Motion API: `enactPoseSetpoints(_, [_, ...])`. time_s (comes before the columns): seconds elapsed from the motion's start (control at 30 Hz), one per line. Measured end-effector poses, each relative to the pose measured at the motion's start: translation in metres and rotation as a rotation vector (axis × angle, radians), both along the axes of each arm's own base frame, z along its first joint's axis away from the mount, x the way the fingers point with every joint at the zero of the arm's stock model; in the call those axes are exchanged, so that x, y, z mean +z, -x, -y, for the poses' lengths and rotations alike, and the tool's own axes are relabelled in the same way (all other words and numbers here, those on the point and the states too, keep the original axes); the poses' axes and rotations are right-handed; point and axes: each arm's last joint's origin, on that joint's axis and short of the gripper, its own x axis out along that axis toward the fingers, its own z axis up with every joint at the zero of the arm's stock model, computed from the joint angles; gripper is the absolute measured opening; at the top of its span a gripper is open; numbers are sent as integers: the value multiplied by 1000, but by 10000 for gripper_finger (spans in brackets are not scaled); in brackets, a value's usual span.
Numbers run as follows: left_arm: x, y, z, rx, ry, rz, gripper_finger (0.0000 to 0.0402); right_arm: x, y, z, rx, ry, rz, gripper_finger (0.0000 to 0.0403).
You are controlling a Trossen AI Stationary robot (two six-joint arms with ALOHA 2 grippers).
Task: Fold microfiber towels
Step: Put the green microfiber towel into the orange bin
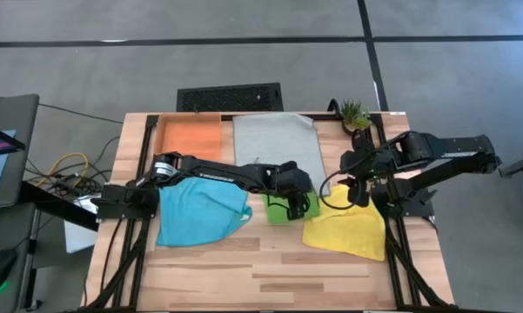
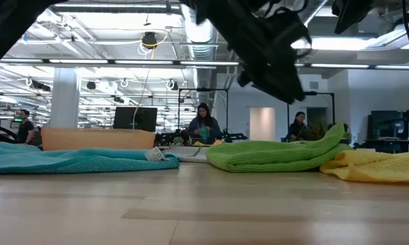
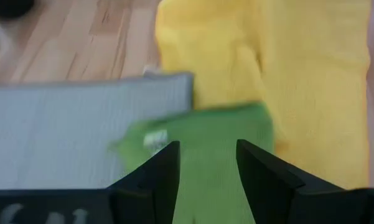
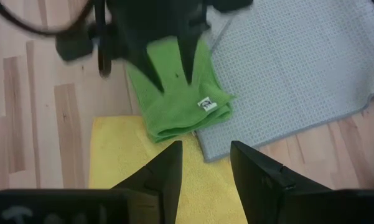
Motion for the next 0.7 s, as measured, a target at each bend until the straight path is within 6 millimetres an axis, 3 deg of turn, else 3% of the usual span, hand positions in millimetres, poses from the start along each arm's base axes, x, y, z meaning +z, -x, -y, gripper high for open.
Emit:
enactPoseSetpoints(0.2, [18,35,-4,149,69,-216,151,0,0,-1,11,2,0,159])
enactPoseSetpoints(0.37, [17,63,-2,213,47,-467,151,0,1,-6,41,3,0,159])
enactPoseSetpoints(0.7, [17,84,-11,326,209,-665,151,0,3,-18,118,3,1,159])
